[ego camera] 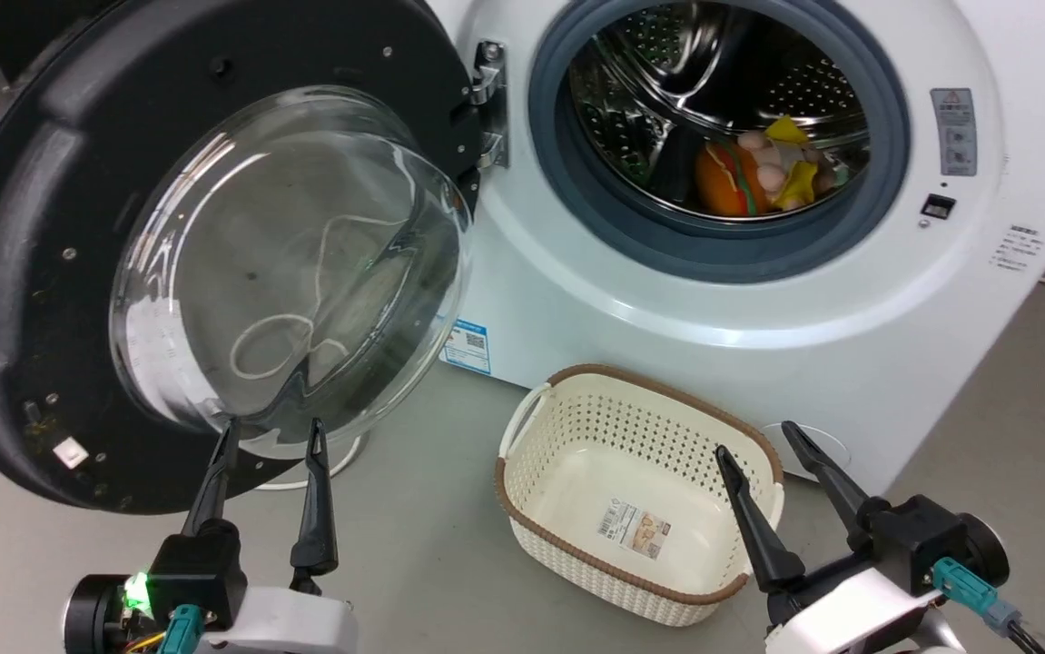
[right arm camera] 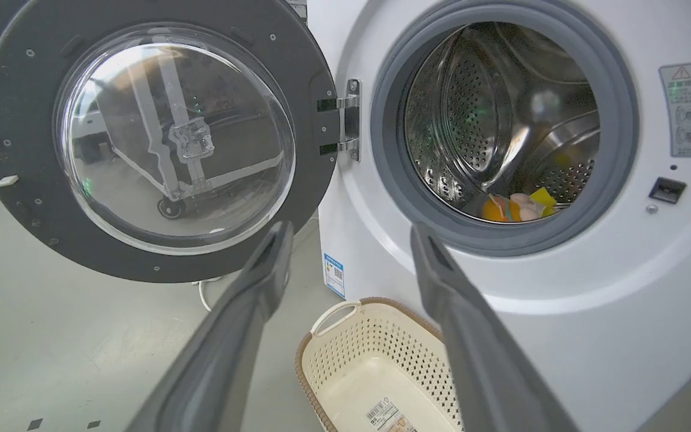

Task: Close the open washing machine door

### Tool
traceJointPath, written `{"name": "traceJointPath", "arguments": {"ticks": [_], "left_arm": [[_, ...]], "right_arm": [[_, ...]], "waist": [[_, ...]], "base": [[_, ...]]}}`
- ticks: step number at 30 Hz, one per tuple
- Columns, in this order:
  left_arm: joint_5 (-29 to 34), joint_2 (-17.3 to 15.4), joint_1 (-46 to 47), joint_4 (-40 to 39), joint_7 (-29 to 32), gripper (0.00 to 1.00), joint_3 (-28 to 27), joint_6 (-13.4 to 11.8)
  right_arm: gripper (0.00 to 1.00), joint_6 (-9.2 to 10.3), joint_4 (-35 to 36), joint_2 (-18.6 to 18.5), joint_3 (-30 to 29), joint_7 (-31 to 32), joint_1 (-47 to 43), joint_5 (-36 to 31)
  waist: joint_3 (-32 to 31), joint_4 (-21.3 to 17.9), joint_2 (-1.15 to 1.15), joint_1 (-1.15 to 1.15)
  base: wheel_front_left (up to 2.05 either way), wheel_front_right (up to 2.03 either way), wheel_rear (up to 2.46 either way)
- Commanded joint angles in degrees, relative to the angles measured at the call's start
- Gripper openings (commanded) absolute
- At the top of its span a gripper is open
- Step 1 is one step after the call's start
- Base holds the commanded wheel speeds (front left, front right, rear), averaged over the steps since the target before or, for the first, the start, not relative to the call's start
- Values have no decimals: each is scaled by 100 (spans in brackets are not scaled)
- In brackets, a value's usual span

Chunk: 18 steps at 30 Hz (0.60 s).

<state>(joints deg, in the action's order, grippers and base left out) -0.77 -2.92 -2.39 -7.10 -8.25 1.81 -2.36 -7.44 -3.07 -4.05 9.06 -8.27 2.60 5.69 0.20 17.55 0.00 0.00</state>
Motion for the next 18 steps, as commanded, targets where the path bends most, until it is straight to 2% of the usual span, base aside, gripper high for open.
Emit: {"name": "traceJointPath", "arguments": {"ticks": [1, 7, 8, 9, 18], "left_arm": [[-31, 1, -40, -58, -79, 100, 17, 4], [-34, 1, -38, -75, -139, 100, 48, 48], [-33, 1, -38, -72, -151, 76, 59, 61], [-37, 1, -44, -58, -175, 0, 90, 96], [-285, 1, 154, -353, -271, 0, -28, 205]], "right_arm": [[100, -3, -21, -35, 26, -78, 21, 68], [100, -3, -22, -32, 74, -137, -30, 88], [100, -3, -22, -32, 81, -149, -37, 93], [100, -3, -22, -34, 89, -173, -46, 106], [100, -3, 43, -91, 58, -269, -77, 105]], "waist": [[-4, 57, 0, 0], [8, 184, 0, 0], [13, 210, 0, 0], [26, 266, 0, 0], [243, 496, 0, 0]], "base": [[0, 0, 0], [0, 0, 0], [0, 0, 0], [0, 0, 0], [0, 0, 0]]}}
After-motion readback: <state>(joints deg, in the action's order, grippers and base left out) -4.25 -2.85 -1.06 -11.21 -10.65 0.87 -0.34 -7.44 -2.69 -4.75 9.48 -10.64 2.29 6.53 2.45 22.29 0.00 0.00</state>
